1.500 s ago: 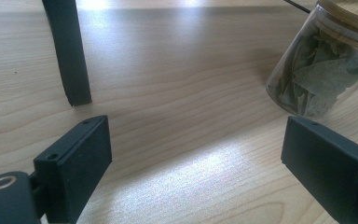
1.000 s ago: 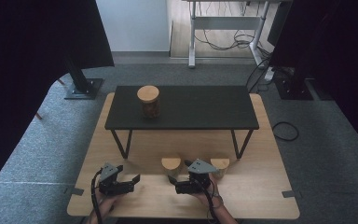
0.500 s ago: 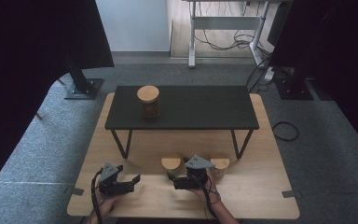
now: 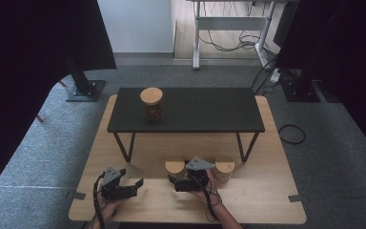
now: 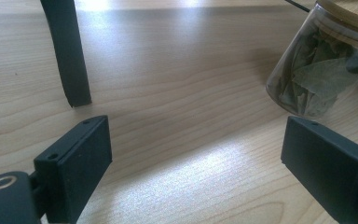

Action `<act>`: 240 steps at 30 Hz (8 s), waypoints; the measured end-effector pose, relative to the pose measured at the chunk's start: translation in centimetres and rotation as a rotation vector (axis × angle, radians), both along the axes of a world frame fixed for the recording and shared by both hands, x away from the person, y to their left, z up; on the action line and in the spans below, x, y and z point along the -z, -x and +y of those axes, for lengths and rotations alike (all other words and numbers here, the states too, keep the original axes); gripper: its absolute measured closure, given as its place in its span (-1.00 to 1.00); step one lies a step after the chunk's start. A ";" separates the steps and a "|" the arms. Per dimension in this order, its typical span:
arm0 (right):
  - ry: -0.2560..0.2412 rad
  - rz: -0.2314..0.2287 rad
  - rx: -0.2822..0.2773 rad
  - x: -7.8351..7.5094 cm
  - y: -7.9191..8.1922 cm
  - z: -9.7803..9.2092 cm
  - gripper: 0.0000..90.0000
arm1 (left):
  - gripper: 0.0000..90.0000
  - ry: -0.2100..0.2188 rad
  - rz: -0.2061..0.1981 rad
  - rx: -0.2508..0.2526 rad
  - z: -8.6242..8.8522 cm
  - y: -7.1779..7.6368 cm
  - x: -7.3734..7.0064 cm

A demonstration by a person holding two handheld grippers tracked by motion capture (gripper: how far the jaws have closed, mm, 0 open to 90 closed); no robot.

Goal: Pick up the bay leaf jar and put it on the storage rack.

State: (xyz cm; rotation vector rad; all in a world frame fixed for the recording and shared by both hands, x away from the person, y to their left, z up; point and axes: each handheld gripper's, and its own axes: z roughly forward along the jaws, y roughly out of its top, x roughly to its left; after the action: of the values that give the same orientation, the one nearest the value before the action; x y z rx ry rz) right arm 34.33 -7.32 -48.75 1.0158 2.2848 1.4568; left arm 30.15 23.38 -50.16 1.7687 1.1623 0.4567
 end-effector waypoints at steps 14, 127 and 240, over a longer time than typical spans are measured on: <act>0.049 -0.002 -0.008 0.4 -0.8 1.2 -0.81 | -0.82 -0.002 0.003 0.006 0.0 0.0 0.0; -0.074 -0.179 -0.196 -12.2 2.7 -3.1 -0.45 | -0.82 -0.012 0.013 0.014 -0.1 -0.1 0.0; -0.097 -0.260 -0.151 -22.8 -6.6 -3.0 -0.44 | -0.82 -0.008 0.014 0.016 0.0 -0.1 0.0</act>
State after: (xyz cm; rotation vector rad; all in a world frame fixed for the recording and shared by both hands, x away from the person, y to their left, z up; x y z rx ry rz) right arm 40.92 -10.36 -25.98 0.6436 2.1606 1.6643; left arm 30.24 23.35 -50.19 1.7898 1.1566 0.4404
